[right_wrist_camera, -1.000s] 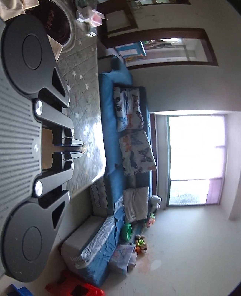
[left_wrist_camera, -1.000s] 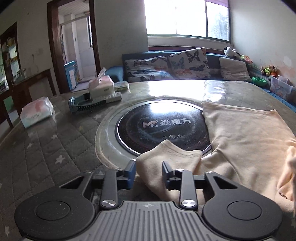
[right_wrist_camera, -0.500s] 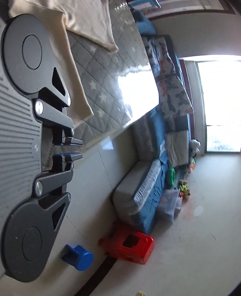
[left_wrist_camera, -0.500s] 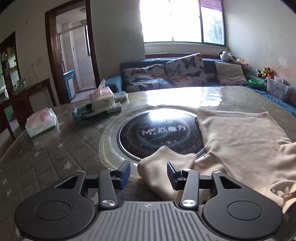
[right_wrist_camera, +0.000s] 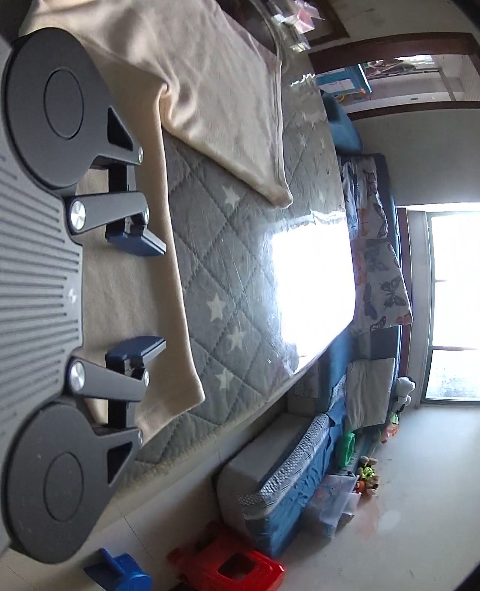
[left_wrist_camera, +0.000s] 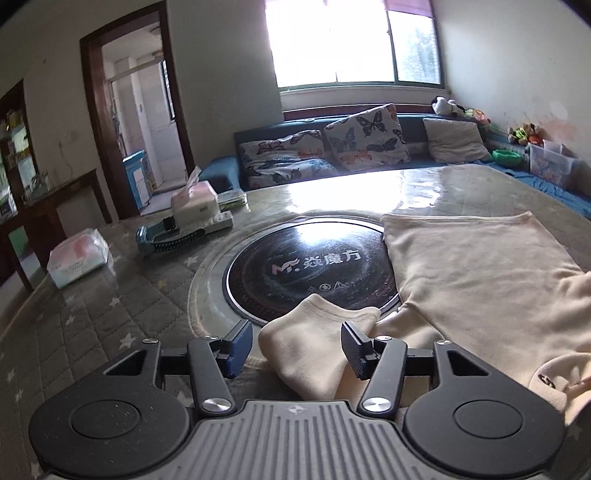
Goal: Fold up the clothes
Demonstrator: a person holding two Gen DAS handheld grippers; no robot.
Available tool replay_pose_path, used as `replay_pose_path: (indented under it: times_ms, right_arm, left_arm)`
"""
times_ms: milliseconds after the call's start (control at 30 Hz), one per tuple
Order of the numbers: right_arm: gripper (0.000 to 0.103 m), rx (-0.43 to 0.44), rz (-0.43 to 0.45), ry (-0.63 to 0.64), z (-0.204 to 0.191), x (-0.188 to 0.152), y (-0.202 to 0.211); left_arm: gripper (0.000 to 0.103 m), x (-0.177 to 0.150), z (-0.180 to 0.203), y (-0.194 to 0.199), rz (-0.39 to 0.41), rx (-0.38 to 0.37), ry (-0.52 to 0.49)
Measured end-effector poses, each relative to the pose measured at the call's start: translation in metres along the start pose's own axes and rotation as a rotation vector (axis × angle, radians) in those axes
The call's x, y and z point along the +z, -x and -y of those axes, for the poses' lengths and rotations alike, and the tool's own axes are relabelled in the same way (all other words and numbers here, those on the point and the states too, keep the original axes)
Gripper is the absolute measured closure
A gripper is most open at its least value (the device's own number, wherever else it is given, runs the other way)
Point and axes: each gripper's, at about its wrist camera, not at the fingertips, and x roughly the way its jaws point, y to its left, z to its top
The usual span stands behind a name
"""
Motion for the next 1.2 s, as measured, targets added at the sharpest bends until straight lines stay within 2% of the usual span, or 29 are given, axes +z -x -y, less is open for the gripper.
replay_pose_path:
  times_ms: [133,200,267,300,400,433,500,600,700,800,867,1067,1167,1200]
  right_arm:
    - [0.049,-0.055,-0.016,-0.071,0.018,0.005,-0.005]
    - [0.049,-0.074,-0.021,-0.067,0.023,0.006,-0.006]
    - [0.049,-0.101,-0.034,-0.04,0.025,0.011,-0.005]
    - [0.049,-0.111,-0.038,-0.03,0.024,0.013,-0.004]
    - [0.049,-0.098,-0.024,0.002,0.017,0.026,0.002]
    - [0.049,-0.074,-0.015,0.018,0.012,0.032,0.004]
    - [0.049,-0.033,-0.008,0.043,0.002,0.041,0.006]
    - [0.049,0.038,-0.001,0.115,-0.027,0.055,0.004]
    - [0.048,0.107,0.0,0.193,-0.061,0.069,-0.007]
    - [0.047,0.153,-0.015,0.242,-0.087,0.078,-0.021]
    - [0.047,0.166,-0.036,0.277,-0.104,0.083,-0.038]
    - [0.046,0.186,-0.084,0.298,-0.131,0.088,-0.074]
    - [0.045,0.198,-0.094,0.254,-0.132,0.097,-0.088]
    - [0.043,0.202,-0.098,0.237,-0.132,0.1,-0.093]
  left_arm:
    - [0.048,0.003,0.015,-0.017,0.001,-0.063,-0.059]
    - [0.048,0.002,0.022,-0.029,-0.017,-0.081,-0.096]
    - [0.052,-0.001,0.027,-0.041,-0.045,-0.089,-0.133]
    - [0.055,-0.003,0.027,-0.045,-0.054,-0.102,-0.147]
    - [0.079,-0.009,0.024,-0.052,-0.067,-0.071,-0.171]
    - [0.086,-0.009,0.018,-0.052,-0.06,-0.068,-0.141]
    - [0.093,-0.007,0.005,-0.05,-0.039,-0.052,-0.073]
    - [0.096,-0.001,-0.023,-0.044,0.0,0.034,0.067]
    - [0.096,-0.002,-0.058,-0.041,0.004,0.121,0.237]
    - [0.096,-0.011,-0.084,-0.037,-0.007,0.174,0.335]
    - [0.095,-0.018,-0.096,-0.038,-0.04,0.188,0.373]
    - [0.093,-0.033,-0.106,-0.042,-0.102,0.203,0.381]
    - [0.084,-0.029,-0.103,-0.044,-0.09,0.17,0.365]
    - [0.069,-0.027,-0.101,-0.047,-0.088,0.159,0.357]
